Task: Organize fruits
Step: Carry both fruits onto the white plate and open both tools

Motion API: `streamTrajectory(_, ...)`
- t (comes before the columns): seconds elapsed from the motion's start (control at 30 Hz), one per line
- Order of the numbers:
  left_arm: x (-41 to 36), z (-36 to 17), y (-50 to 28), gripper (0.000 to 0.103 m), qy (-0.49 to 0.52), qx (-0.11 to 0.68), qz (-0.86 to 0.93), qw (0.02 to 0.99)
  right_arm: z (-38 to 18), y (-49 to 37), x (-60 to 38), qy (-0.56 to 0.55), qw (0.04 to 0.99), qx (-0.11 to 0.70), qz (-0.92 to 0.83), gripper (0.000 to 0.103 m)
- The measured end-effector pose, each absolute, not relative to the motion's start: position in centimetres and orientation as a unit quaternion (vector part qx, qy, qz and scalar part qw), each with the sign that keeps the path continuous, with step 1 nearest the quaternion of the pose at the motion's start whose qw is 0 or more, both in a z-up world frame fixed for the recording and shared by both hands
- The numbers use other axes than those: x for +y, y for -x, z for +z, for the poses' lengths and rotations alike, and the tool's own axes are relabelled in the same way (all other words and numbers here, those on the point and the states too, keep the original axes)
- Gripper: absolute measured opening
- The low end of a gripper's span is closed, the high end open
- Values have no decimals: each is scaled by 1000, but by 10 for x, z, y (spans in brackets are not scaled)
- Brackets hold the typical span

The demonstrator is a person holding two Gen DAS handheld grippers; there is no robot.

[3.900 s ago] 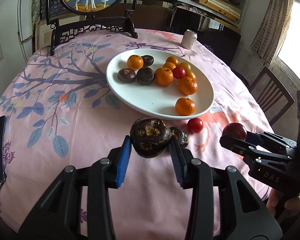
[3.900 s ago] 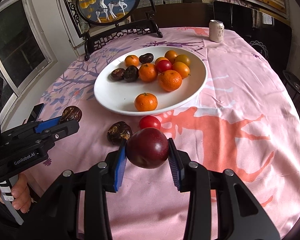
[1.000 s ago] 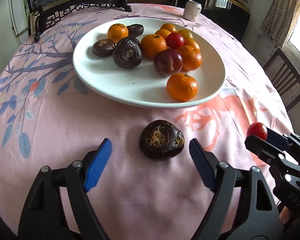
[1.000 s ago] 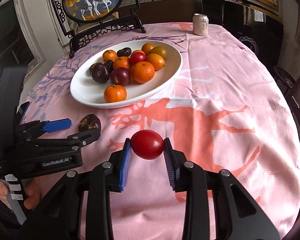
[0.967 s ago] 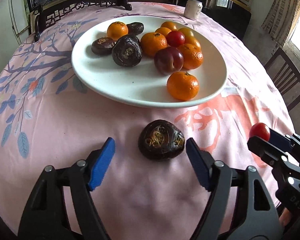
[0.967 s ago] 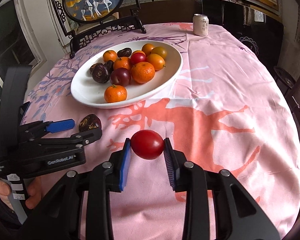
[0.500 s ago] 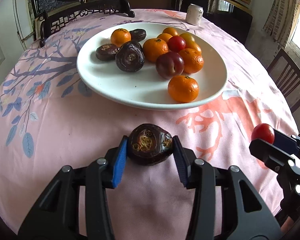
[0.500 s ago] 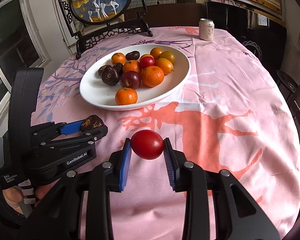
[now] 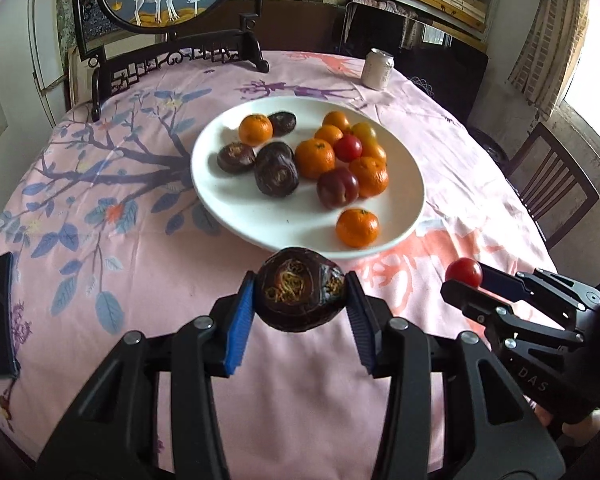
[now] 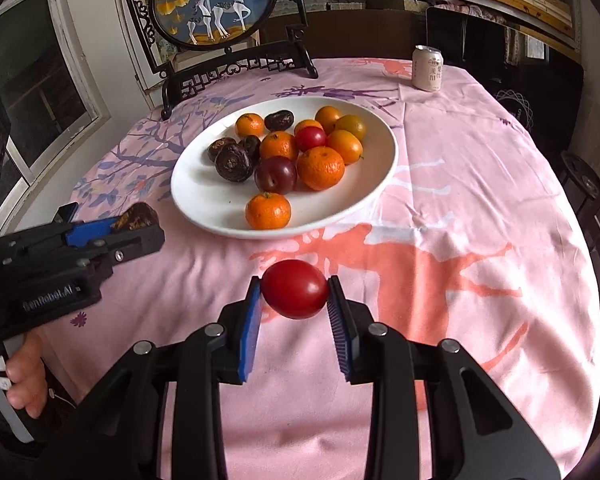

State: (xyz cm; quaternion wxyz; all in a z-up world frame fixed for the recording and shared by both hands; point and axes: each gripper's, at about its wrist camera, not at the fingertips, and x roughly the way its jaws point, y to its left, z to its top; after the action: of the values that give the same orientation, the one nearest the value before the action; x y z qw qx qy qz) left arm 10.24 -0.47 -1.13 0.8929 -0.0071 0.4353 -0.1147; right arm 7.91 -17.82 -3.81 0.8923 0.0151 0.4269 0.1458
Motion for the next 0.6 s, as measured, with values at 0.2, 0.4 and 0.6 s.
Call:
streamTrajectory(0.2, -3, 27, -178, 45, 5, 425, -93, 900, -12, -134, -170, 11, 897, 416, 150, 33)
streamTrajectory(0.4, -31, 6, -262, 45, -15, 453, -78, 888, -29, -199, -175, 22, 890, 440, 115, 33)
streamTrajectory(0.6, -47, -28, -302, 45, -27, 483, -76, 872, -46, -223, -183, 12, 882, 459, 106, 33)
